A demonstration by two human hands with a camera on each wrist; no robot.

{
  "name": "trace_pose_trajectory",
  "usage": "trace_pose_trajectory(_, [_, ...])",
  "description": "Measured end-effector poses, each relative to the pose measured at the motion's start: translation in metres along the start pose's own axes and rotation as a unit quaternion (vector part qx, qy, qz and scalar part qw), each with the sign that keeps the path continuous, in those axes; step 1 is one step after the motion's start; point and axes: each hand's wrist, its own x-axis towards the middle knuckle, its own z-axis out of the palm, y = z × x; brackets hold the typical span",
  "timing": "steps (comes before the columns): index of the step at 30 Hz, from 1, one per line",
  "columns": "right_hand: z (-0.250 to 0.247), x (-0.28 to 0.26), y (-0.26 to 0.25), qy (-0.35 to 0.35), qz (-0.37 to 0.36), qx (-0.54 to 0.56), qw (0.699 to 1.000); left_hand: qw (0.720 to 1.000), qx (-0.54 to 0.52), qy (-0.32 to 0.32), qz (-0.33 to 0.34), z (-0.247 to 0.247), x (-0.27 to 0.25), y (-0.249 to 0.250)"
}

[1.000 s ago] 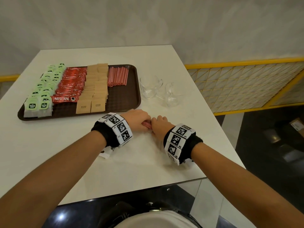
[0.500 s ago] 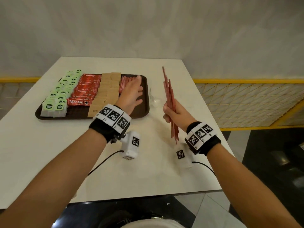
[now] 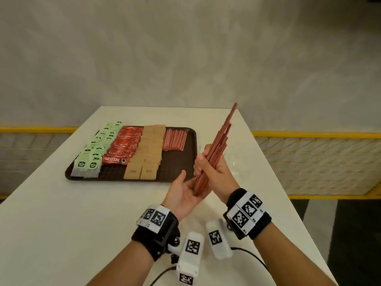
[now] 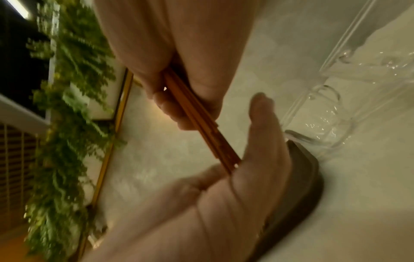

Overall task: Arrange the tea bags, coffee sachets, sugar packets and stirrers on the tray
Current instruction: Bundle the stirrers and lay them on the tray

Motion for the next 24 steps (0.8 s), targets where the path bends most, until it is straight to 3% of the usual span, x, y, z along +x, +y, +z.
trace_pose_trajectory(5, [0.026,0.004,0.013,-0.033,0.048,-0.062,0.996,0.998,-0.026,0.012,0.047,-0.010,-0.009,0.004])
trace_pose_trajectory(15, [0.079,0.021,0.034,-0.059,0.113,-0.039,0.991,0.991,-0.100,-0.004,0.091,-0.048,-0.025,0.036])
trace_pose_trajectory(24, [0.132,0.048,0.037,-0.097,0.130,-0.020,0.987,0.990,-0.062,-0.020,0.122,-0.077,-0.035,0.088])
